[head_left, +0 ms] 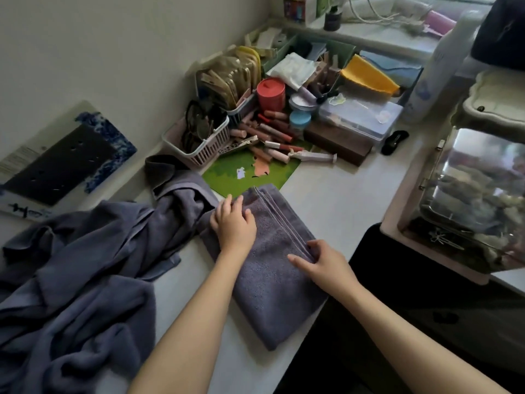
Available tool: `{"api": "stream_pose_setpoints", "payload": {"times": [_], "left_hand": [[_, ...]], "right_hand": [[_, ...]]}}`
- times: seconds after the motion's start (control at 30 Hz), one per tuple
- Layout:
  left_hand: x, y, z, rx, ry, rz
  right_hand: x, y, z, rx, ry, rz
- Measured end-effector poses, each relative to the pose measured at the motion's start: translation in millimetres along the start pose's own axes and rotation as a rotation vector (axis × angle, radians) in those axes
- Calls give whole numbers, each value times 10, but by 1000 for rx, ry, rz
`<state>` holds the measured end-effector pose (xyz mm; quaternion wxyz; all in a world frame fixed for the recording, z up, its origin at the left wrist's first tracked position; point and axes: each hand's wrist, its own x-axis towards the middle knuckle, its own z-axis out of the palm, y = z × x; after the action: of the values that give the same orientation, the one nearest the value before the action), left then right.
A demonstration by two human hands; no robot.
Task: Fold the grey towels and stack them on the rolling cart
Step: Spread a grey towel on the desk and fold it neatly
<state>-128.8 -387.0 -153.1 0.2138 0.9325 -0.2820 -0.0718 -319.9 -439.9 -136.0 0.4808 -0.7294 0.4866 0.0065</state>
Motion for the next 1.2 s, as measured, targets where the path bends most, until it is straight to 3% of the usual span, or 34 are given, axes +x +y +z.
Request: {"api": "stream_pose_setpoints", "payload": {"times": [0.1,0.2,0.33,0.43,0.57,0.73,0.9,1.07,1.2], "left_hand": [[196,-82,-13,248,-134,-3],[304,-115,-101,343,-129,100],[297,-124,-250,144,52,262],[370,60,-290,136,182,363],[404,266,-54,181,-14,218],[-18,185,90,212,110,246],[-461,38,138,185,51,190],[-463,-103,22,-114,71,45],[-455,-148,-171,-320,42,-72]], "right_hand": [[56,11,83,-215,-36,-43],[15,60,123,-235,22,-119],[-196,75,85,-18,118,-281],[-218,124,32,-44,300,-293],[49,229,15,-258,284,-129],[186,224,38,-285,256,-99],[258,71,-49,-397,288,-115],[619,-330,-64,-49,36,-86],[672,-540,15,-30,28,-246]]}}
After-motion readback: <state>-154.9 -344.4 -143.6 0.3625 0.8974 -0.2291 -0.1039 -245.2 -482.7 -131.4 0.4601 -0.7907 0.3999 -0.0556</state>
